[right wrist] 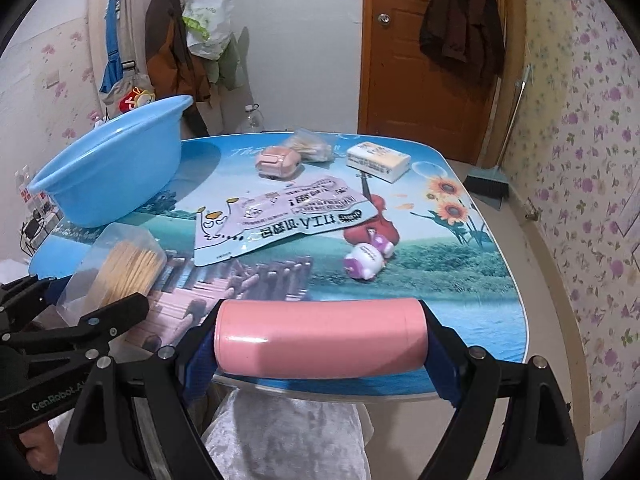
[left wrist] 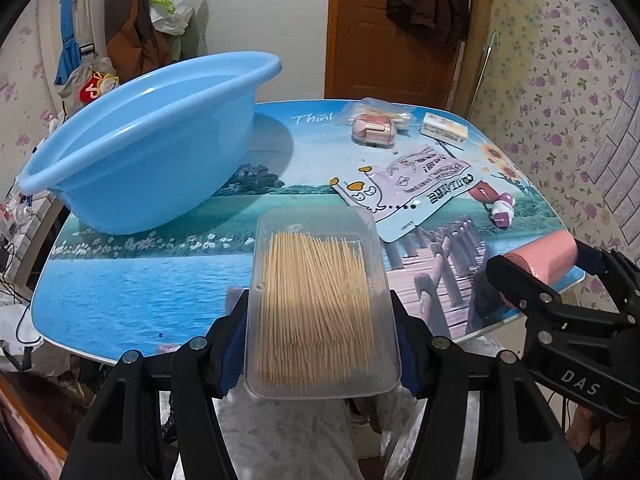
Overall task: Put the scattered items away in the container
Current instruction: 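Carry the toothpick box and pink cylinder over the light blue basin with both grippers, then open the left gripper to drop the toothpick box into the basin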
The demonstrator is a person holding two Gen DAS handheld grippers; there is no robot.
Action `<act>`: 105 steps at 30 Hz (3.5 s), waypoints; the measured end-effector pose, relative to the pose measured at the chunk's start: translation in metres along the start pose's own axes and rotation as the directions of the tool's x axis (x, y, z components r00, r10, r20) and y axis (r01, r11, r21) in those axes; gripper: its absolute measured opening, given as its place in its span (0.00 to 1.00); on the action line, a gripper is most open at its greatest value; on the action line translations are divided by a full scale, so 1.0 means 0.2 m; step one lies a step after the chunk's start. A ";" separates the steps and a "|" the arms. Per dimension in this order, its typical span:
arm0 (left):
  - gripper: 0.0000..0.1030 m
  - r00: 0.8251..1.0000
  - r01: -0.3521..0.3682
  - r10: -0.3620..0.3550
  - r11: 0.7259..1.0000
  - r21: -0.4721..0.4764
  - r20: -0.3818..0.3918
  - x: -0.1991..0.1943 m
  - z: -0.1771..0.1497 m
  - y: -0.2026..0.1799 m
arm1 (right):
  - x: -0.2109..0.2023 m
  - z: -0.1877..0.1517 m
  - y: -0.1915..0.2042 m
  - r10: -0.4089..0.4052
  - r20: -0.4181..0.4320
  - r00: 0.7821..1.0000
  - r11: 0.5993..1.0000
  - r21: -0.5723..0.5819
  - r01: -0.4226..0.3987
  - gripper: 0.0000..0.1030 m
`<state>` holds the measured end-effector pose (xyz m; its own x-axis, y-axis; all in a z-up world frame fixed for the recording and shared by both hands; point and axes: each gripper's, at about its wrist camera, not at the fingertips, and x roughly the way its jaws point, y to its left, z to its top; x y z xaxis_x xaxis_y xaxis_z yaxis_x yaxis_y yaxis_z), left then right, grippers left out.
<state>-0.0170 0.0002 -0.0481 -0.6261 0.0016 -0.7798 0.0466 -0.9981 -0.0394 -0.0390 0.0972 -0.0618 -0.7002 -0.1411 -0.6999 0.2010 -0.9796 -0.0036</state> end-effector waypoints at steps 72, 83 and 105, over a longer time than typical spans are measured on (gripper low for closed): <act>0.58 0.967 -0.068 0.079 0.996 -0.056 0.241 -0.48 0.40 0.40 | -0.33 0.50 0.32 0.110 0.196 0.974 0.991 -0.100 -0.092 0.85; 0.58 0.974 -0.097 0.105 0.994 -0.050 0.201 -0.46 0.63 0.74 | -0.24 0.82 0.71 0.205 0.172 0.963 0.959 -0.232 -0.163 0.85; 0.58 0.997 -0.069 0.069 0.998 -0.007 -0.027 0.09 0.67 0.79 | 0.19 0.92 0.83 0.154 0.082 0.985 0.958 -0.257 -0.129 0.85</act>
<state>-0.1254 -0.1660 0.0162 -0.6003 -0.0659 -0.7970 0.0953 -0.9954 0.0105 -0.1573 -0.0979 0.0419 -0.7143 -0.3019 -0.6314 0.4586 -0.8834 -0.0964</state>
